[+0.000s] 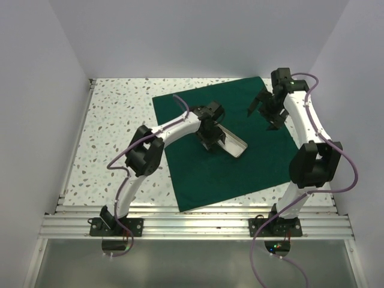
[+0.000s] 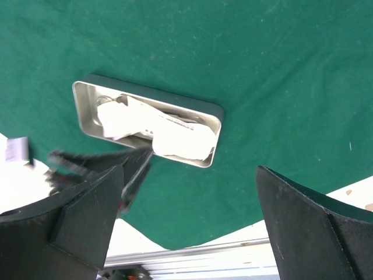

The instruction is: Prepare the surgical pack

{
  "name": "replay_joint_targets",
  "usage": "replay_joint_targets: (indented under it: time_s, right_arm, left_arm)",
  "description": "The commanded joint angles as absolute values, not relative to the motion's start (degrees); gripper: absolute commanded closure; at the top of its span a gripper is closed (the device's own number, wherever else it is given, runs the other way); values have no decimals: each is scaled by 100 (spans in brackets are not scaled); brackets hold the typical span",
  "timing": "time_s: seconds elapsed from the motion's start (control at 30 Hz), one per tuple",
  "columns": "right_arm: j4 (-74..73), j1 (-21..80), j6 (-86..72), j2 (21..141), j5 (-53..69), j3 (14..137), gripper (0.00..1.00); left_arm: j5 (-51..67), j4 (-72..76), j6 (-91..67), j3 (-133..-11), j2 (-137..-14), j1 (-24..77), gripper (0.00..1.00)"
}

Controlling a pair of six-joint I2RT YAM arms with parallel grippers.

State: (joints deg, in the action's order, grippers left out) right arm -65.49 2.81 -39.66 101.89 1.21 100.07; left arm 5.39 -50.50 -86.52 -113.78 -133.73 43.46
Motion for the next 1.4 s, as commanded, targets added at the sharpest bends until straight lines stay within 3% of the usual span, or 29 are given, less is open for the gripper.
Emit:
replay_joint_targets:
  time_s: [0.0, 0.13, 0.2, 0.23, 0.27, 0.3, 0.33, 0.4, 0.43, 0.47, 0.6, 0.73, 0.87, 1.13, 1.37]
  right_arm:
    - [-6276, 237, -3665, 10222, 211, 9644, 1]
    - [-5890, 229, -3568, 10274, 263, 9107, 3]
    - [-5670, 237, -3577, 10257, 299, 8773, 10]
    - [-5625, 229, -3577, 10231, 134, 8615, 20]
    - [-5564, 229, -3560, 10204, 19, 8518, 25]
    - [-5424, 220, -3560, 10187, -69, 8412, 29]
    - [-5336, 202, -3464, 10178, -114, 8324, 52]
    - [-5265, 167, -3271, 10309, -307, 8183, 74]
    - [-5239, 167, -3191, 10397, -377, 8183, 96]
    - [-5186, 167, -3103, 10528, -448, 8183, 100]
    - [-4730, 167, -2839, 10828, -536, 8235, 100]
    - [-4675, 167, -2760, 11328, -659, 8463, 100]
    - [-4667, 237, -2804, 11724, -554, 8675, 100]
    - [-4720, 755, -2760, 12348, -107, 9017, 100]
    - [-4702, 1090, -2848, 12778, 219, 9298, 100]
  left_arm:
    - [450, -5193, -6750, -11671, -12543, 4140, 43]
    - [-298, -4441, -4688, -10612, -11229, 3561, 48]
    - [-29, -3600, -4090, -9622, -10621, 2999, 67]
    - [122, -3351, -3930, -9372, -10530, 2666, 77]
    - [219, -3192, -3615, -9213, -10521, 2541, 99]
    - [246, -3103, -3447, -9133, -10668, 2436, 100]
    - [263, -2972, -3245, -9088, -10757, 2356, 100]
    - [483, -2551, -2586, -9079, -11133, 2329, 100]
    - [501, -2462, -2436, -9131, -11301, 2338, 100]
    - [475, -2409, -2330, -9201, -11477, 2338, 100]
    - [721, -2532, -2197, -9835, -12496, 2197, 100]
    - [414, -2241, -2232, -9493, -12463, 2092, 100]
    - [368, -3152, -2688, -9414, -12744, 1925, 100]
    - [519, -3199, -3551, -7114, -11717, 1573, 100]
    - [343, -3102, -3525, -5986, -10952, 1161, 100]
